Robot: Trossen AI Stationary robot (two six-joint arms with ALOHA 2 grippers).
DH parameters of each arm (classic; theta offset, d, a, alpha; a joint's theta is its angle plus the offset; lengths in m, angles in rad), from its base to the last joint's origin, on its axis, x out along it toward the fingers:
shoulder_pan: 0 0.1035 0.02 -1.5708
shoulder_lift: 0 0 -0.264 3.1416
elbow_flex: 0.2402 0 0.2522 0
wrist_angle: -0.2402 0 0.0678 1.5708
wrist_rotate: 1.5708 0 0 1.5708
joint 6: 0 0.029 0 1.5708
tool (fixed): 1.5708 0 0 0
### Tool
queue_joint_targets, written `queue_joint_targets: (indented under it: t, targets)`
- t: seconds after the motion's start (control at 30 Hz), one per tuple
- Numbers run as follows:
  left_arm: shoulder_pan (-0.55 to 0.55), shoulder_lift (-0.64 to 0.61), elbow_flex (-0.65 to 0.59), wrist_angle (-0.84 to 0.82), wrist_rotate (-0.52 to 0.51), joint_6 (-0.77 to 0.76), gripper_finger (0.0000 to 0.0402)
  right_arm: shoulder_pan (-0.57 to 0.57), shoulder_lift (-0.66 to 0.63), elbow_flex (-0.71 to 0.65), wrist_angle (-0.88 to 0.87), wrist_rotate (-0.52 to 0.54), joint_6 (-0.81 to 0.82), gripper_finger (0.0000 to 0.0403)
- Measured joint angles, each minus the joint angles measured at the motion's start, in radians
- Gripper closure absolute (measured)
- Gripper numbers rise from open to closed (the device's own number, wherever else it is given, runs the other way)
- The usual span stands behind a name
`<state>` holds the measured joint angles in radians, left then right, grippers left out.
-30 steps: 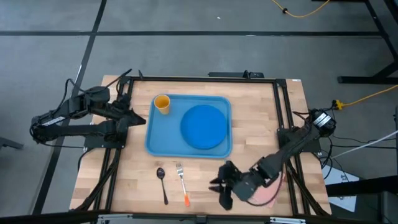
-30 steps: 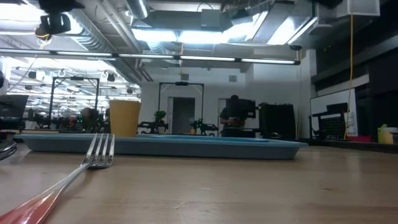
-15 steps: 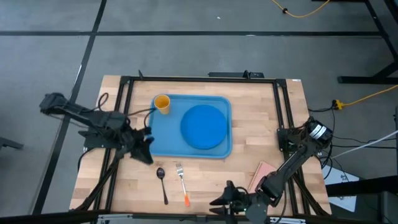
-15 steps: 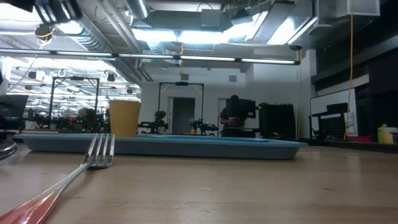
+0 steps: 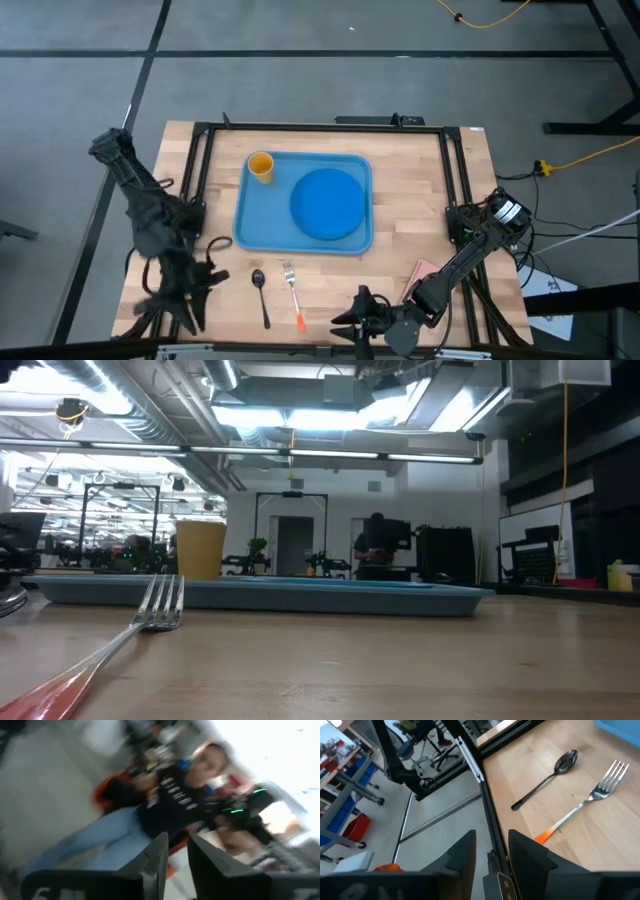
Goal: Pick and place plate/cup/fork/spoon on tray
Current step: Put the black spoon on the light blue tray to the bottom of the yellow cup
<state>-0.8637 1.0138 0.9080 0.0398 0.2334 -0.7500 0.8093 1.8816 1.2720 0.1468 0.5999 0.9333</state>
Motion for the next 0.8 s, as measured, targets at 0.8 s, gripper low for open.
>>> queue_joint_targets:
  t: [0.8]
  targets:
    - [-0.046,0.417,0.139,-0.835,-0.706,-0.941,0.0337,-0.195,0.006,0.000,-0.185,-0.041,0.099,0.0296]
